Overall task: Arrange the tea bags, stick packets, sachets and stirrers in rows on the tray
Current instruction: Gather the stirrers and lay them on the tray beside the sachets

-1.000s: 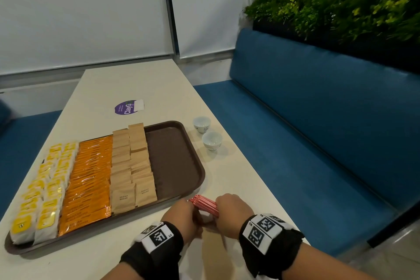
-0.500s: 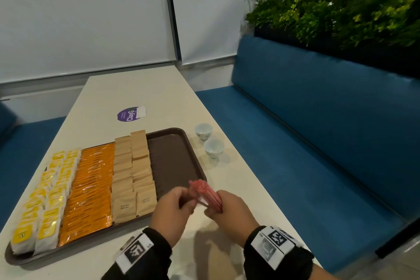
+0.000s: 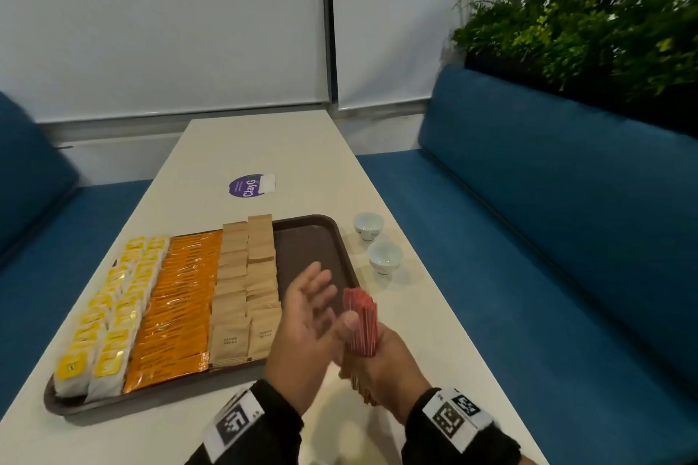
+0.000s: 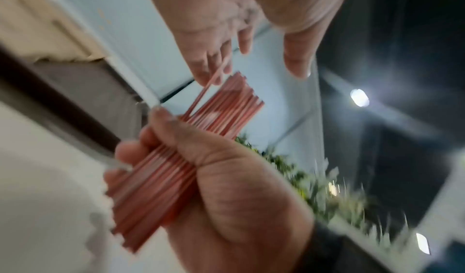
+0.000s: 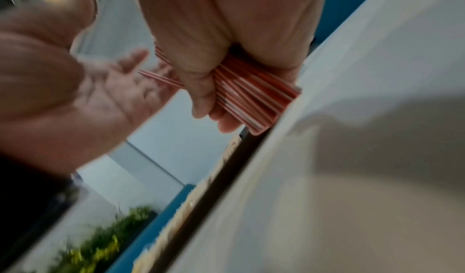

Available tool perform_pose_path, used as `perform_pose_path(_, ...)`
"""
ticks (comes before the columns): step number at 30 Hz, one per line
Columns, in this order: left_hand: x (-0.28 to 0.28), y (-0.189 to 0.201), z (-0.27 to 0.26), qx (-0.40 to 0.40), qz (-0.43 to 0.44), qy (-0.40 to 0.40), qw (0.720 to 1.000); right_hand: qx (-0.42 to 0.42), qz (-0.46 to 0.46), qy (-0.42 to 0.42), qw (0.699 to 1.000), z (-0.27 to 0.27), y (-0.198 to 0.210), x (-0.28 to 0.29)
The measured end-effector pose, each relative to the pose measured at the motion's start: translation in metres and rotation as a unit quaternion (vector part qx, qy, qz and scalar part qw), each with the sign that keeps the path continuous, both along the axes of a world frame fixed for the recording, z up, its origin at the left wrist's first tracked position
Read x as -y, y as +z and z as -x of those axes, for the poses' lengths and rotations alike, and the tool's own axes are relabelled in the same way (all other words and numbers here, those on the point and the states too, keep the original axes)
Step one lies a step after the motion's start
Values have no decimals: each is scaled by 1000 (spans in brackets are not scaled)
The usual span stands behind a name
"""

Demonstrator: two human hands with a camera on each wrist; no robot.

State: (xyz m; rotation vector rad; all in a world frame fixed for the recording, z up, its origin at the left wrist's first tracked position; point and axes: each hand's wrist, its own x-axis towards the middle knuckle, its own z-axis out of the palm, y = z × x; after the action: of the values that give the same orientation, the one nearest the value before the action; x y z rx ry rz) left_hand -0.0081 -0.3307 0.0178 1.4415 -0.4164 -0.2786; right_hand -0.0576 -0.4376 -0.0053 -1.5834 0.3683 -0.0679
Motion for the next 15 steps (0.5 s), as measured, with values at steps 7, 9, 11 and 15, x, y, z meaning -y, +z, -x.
perform_pose_path(7, 7, 2, 8, 57, -107, 7, 993, 104, -48, 39, 993, -20, 19, -13)
perform_pose_path(9, 8, 7, 9, 118, -96, 78, 985, 122, -15, 50, 991, -18, 18, -21)
perform_pose_path(11, 6, 12, 9, 188, -96, 106, 972, 132, 8, 75, 988, -14, 19, -23)
perform_pose_path(15, 2, 13, 10, 255, -63, 98, 960, 109, 83, 109, 984, -13, 6, -24)
